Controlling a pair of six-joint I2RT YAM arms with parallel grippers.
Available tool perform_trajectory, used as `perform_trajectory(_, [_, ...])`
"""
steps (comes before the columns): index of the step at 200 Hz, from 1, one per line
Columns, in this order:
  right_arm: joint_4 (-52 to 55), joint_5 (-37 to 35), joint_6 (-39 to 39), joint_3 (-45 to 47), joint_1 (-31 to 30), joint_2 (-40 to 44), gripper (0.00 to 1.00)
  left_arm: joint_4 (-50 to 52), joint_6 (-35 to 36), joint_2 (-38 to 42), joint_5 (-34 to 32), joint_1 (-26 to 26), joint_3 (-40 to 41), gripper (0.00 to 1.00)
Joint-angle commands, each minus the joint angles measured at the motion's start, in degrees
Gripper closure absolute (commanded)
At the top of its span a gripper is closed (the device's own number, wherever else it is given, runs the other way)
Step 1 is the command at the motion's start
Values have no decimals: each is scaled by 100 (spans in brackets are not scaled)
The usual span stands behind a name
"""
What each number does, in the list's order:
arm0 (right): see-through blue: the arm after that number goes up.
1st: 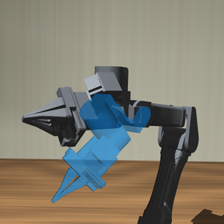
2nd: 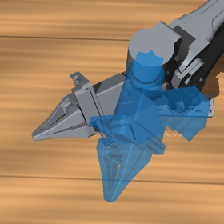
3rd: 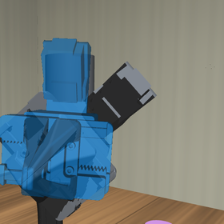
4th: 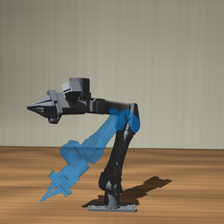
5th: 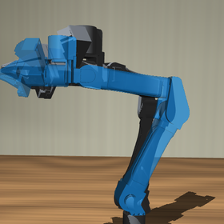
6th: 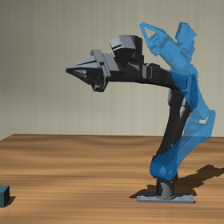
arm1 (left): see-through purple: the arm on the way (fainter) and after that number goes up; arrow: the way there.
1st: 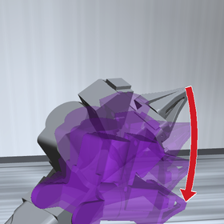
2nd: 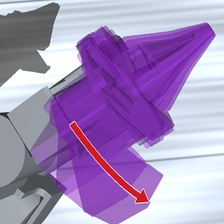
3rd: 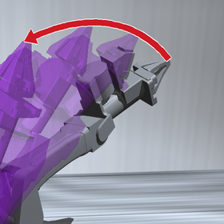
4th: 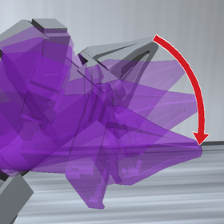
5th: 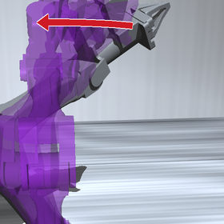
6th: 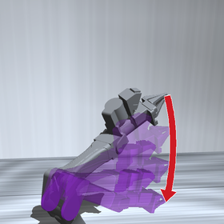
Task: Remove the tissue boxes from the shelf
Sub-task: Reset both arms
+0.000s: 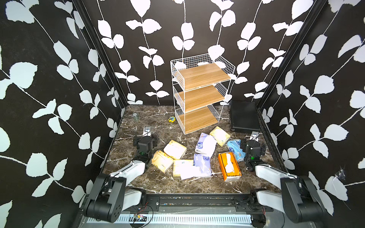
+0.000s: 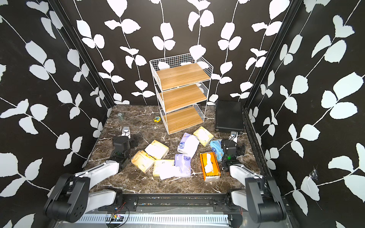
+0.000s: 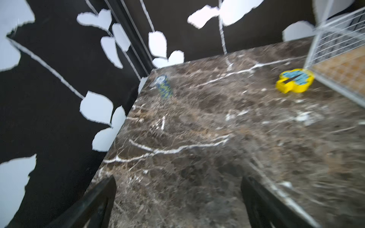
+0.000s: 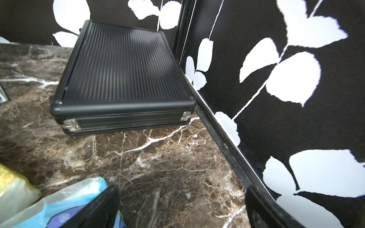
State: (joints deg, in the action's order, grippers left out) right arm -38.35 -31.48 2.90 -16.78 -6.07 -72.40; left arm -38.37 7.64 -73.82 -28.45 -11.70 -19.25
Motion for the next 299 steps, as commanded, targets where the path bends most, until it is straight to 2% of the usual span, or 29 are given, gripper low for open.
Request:
perform_trajectory(1, [-1079, 221, 50, 144, 78, -173, 1, -1399, 139, -377, 319, 184, 244, 1])
perform_trajectory(9, [-1248, 362, 82, 157, 105, -270, 1, -1207, 15, -359, 619, 259, 169, 1])
perform_trajectory(20, [-1619, 516, 89, 200, 127, -489, 1, -1473, -34, -583, 840, 318, 162, 1])
perform_trajectory(41, [-1882, 709, 11, 190, 132, -778, 1, -1640, -92, -1006, 716, 335, 33, 1])
perform_trajectory(68, [-2342, 959, -96, 394, 139, -896, 1, -1789, -72, -1421, 985, 381, -58, 1])
perform_trajectory(79, [-2374, 1148, -178, 345, 133, -1038, 1, -2221, 22, -1693, 1042, 408, -55, 1])
perform_trajectory(93, [-2544, 1244, -204, 301, 138, -1288, 1, -1630, -87, -1457, 1129, 426, -126, 1])
perform_trajectory(105, [-2766, 1299, -247, 307, 125, -1514, 1, -2037, -17, -1634, 1121, 441, -100, 1])
perform_trajectory(113, [-2857, 1337, -272, 289, 129, -1591, 1, -1859, -56, -1605, 1069, 441, -158, 1])
perform_trajectory(121, [-2708, 1381, -273, 265, 128, -1532, 1, -1520, -109, -1496, 1104, 453, -218, 1])
perform_trajectory(142, [-2409, 1280, -255, 107, 132, -1524, 1, -1728, -93, -1583, 1084, 466, -200, 1])
perform_trajectory(171, [-1265, 1017, -121, -513, 136, -1537, 1, -1641, -100, -1547, 1103, 476, -219, 1])
perform_trajectory(299, [-1293, 1006, -111, -482, 134, -1518, 1, -1590, -111, -1529, 1113, 476, -220, 1])
